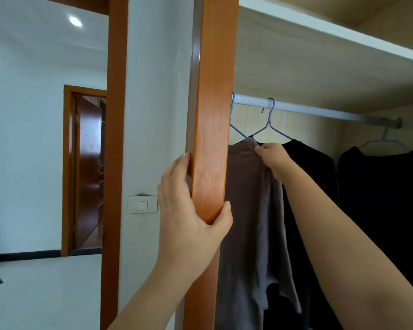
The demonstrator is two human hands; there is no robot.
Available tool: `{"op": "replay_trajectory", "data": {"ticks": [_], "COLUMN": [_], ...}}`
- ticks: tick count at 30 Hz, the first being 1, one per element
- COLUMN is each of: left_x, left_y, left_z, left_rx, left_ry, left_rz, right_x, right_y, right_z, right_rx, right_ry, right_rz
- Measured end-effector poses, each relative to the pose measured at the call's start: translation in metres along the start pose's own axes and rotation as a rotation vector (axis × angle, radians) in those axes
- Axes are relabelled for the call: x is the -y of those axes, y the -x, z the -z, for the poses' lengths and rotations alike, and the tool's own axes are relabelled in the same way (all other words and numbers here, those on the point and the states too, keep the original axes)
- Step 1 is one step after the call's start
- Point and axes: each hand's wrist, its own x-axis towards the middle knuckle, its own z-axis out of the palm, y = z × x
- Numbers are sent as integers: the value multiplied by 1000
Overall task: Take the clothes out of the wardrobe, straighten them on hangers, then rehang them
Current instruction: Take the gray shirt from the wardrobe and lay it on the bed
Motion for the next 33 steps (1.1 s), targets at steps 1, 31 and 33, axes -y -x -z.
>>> {"op": "replay_trajectory", "data": {"ticks": [1,31,33], "left_x": [0,-33,-21], "left_y": [0,63,70], "left_z": [0,-81,-95], "left_rx": [-1,158,230], "left_ry": [1,209,133], "left_rz": [1,-278,-226], "right_x": [1,-101,-107], "right_y": [1,256,285], "right_z": [-2,172,193], "right_rx": [-18,-158,-174], "right_ry": [-84,-198,-151], "right_rz": [-33,-99,-154]}}
